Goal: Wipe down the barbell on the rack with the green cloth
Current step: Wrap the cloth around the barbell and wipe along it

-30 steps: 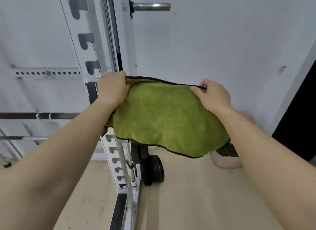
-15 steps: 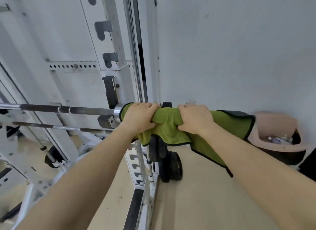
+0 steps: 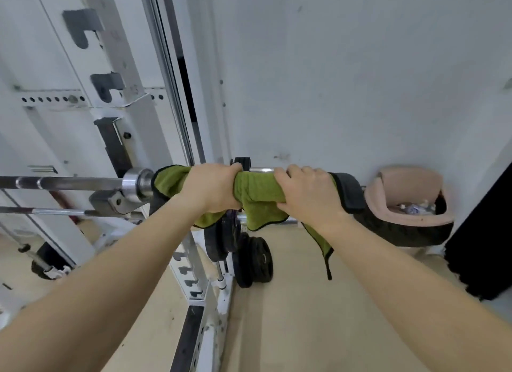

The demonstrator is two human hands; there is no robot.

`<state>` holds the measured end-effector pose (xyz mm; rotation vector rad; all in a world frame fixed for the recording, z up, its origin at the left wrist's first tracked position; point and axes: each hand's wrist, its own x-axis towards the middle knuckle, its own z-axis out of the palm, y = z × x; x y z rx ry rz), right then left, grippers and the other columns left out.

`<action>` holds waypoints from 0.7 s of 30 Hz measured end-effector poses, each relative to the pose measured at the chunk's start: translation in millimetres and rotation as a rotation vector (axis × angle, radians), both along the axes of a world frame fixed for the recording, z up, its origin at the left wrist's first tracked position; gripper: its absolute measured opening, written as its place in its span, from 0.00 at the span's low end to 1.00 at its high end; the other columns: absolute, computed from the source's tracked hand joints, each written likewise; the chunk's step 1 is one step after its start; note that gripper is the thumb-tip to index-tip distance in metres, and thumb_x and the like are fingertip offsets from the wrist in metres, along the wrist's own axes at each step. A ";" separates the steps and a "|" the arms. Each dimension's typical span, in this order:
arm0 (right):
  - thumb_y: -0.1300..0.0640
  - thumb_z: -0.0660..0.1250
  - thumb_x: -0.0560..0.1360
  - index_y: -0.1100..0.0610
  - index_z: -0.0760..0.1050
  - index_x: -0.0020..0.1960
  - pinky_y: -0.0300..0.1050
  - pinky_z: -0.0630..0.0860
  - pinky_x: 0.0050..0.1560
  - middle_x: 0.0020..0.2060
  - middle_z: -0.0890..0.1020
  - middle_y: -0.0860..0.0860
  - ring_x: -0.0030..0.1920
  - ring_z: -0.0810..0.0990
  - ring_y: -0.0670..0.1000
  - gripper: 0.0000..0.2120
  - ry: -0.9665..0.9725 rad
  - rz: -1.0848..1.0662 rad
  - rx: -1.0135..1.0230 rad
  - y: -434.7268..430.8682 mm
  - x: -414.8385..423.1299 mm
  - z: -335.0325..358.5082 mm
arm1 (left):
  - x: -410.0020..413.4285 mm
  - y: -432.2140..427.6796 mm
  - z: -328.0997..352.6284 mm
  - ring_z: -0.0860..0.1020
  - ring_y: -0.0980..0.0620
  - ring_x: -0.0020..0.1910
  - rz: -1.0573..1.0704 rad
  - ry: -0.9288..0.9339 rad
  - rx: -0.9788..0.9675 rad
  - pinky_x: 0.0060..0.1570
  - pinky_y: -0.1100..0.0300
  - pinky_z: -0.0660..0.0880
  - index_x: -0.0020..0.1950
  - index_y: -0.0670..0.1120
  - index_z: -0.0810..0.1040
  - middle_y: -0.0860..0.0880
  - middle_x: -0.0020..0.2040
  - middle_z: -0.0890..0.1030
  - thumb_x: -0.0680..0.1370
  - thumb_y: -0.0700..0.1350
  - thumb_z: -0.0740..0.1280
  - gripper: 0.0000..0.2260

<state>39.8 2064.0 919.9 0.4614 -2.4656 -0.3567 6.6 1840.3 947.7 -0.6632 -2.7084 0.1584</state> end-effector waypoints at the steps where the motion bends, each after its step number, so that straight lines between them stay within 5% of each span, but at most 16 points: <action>1: 0.41 0.78 0.63 0.55 0.74 0.58 0.46 0.67 0.34 0.41 0.81 0.54 0.36 0.80 0.57 0.30 -0.013 -0.011 0.008 12.3 1.5 0.1 | 0.2 14.6 1.9 0.76 0.49 0.34 -0.019 -0.012 -0.005 0.35 0.55 0.75 0.48 0.54 0.70 0.55 0.34 0.76 0.62 0.71 0.68 0.25; 7: 0.39 0.68 0.65 0.45 0.71 0.53 0.45 0.66 0.34 0.41 0.80 0.46 0.40 0.80 0.55 0.20 -0.284 -0.053 -0.123 44.5 2.2 25.0 | 3.6 44.9 -6.8 0.77 0.49 0.34 -0.127 0.100 0.053 0.31 0.57 0.71 0.48 0.52 0.72 0.54 0.36 0.77 0.64 0.72 0.64 0.26; 13: 0.39 0.70 0.62 0.49 0.73 0.47 0.49 0.78 0.42 0.38 0.78 0.47 0.40 0.80 0.54 0.20 -0.594 0.002 -0.171 -49.5 -19.0 47.5 | 0.3 -43.7 -24.3 0.77 0.47 0.35 -0.086 0.303 0.093 0.34 0.55 0.70 0.49 0.48 0.76 0.51 0.38 0.78 0.68 0.56 0.70 0.16; 18: 0.46 0.70 0.68 0.53 0.70 0.45 0.46 0.69 0.35 0.37 0.76 0.49 0.36 0.75 0.55 0.14 -0.457 0.101 -0.167 -141.2 -24.3 44.7 | -4.5 -101.3 -15.9 0.75 0.45 0.30 -0.037 0.289 0.056 0.29 0.57 0.65 0.46 0.45 0.75 0.50 0.33 0.75 0.63 0.49 0.74 0.16; 21: 0.48 0.71 0.70 0.54 0.73 0.50 0.46 0.69 0.34 0.41 0.81 0.50 0.37 0.79 0.56 0.14 -0.264 0.164 -0.191 -158.7 -23.7 29.1 | -10.6 -91.9 1.9 0.77 0.46 0.34 0.109 0.021 -0.076 0.31 0.56 0.69 0.50 0.49 0.72 0.53 0.35 0.74 0.68 0.55 0.71 0.18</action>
